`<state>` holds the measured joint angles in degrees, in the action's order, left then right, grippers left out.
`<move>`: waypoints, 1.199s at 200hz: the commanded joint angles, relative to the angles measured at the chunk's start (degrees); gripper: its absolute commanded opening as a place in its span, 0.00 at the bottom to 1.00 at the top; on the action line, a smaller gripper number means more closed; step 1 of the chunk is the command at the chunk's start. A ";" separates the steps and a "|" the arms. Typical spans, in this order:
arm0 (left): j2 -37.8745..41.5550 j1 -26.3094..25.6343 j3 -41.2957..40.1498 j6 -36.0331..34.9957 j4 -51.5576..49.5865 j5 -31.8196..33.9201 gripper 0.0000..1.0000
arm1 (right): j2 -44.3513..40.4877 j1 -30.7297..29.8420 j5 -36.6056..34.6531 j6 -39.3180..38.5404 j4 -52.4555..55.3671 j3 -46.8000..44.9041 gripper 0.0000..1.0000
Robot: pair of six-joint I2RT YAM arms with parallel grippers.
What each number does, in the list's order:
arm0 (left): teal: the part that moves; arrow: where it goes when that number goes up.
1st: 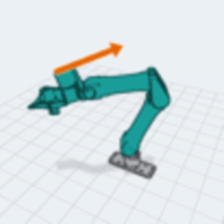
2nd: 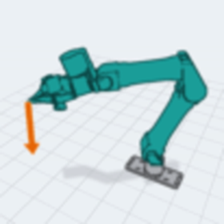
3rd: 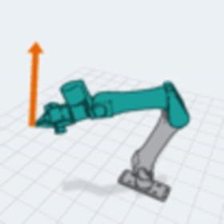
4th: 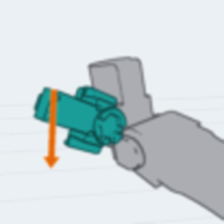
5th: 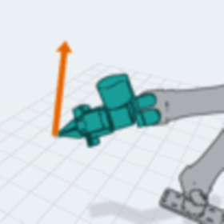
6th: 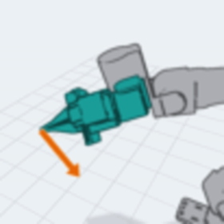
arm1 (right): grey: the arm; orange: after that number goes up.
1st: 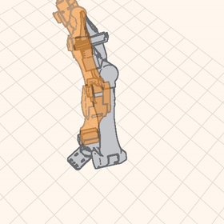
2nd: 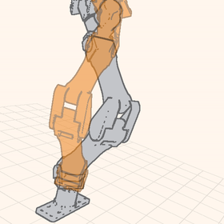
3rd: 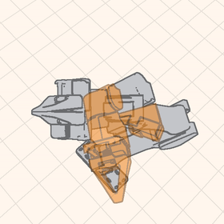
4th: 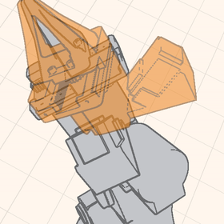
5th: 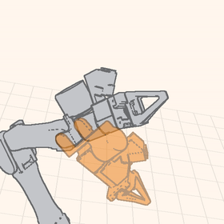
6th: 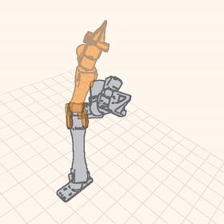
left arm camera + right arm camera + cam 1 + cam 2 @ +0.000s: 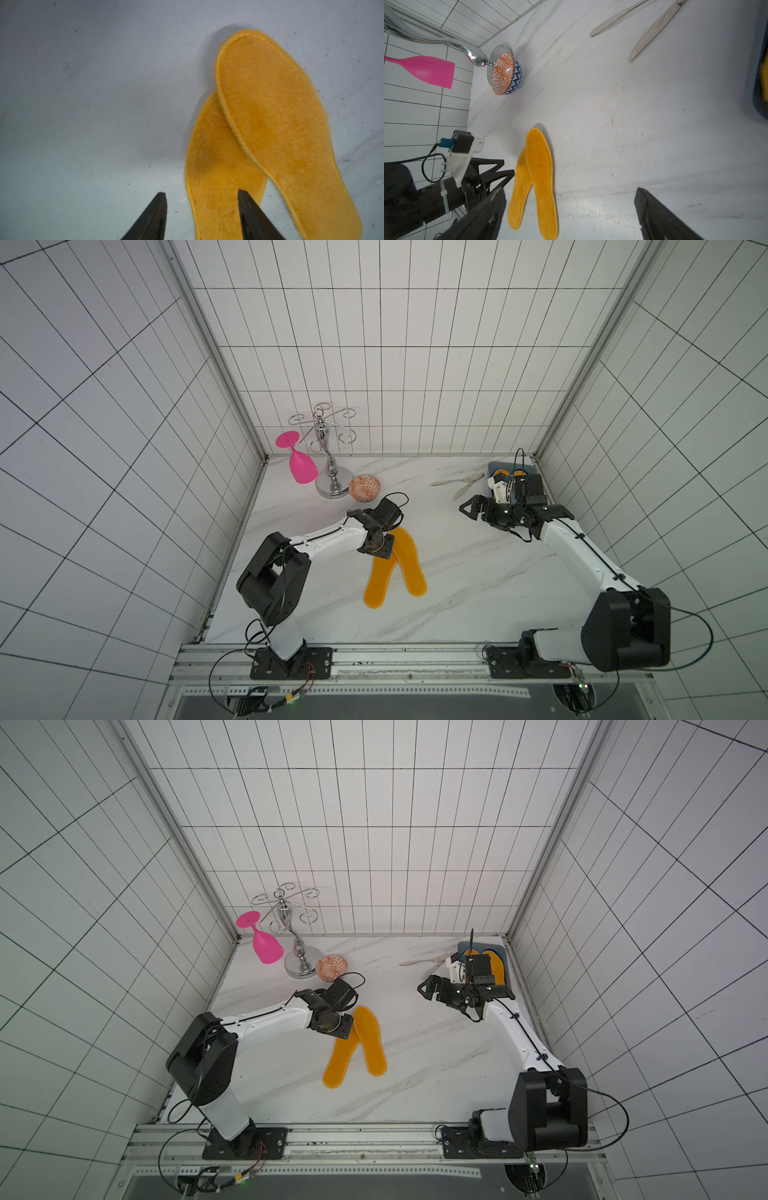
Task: Put the insoles into the storage box
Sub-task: Move the insole to the center of the board.
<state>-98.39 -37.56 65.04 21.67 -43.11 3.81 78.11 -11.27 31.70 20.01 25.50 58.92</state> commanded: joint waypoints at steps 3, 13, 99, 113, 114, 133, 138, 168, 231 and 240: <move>1.10 2.72 -3.32 1.59 1.59 -7.32 0.55 | 0.14 -0.33 2.41 1.20 -1.45 -2.47 0.99; 1.22 3.74 -4.30 2.39 2.96 -10.11 0.54 | 0.17 -0.49 3.20 1.69 -1.97 -2.74 1.00; -1.70 4.84 -3.87 3.75 5.00 -13.06 0.51 | 1.16 -8.64 1.21 0.91 -2.01 -3.14 0.93; -1.34 4.75 -4.02 3.64 4.60 -11.68 0.50 | 1.60 -11.44 -2.44 -1.30 -0.86 -2.58 0.92; -1.26 4.72 -4.07 3.69 4.61 -11.57 0.50 | 1.65 -11.64 -2.70 -1.47 -0.83 -2.62 0.92; -0.53 4.17 -4.97 4.04 4.59 -10.05 0.50 | 2.86 -15.35 -7.25 -4.29 -0.53 -2.60 0.90; -0.41 3.93 -5.28 4.21 4.66 -9.47 0.50 | 3.20 -16.47 -8.28 -4.88 -0.59 -2.58 0.90; 0.36 2.25 -7.06 5.59 5.35 -7.84 0.50 | 4.88 -23.61 -14.29 -7.00 -3.69 -4.03 0.86; 0.48 1.42 -9.04 6.37 6.25 -5.21 0.49 | 7.00 -34.72 -19.75 -10.24 -13.73 -9.66 0.75; 0.49 1.44 -9.21 6.28 6.11 -4.58 0.49 | 7.40 -35.82 -20.14 -11.21 -14.98 -10.58 0.74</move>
<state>-98.32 -35.97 57.34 27.64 -37.04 -3.62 84.36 -44.53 14.68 11.57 15.86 51.37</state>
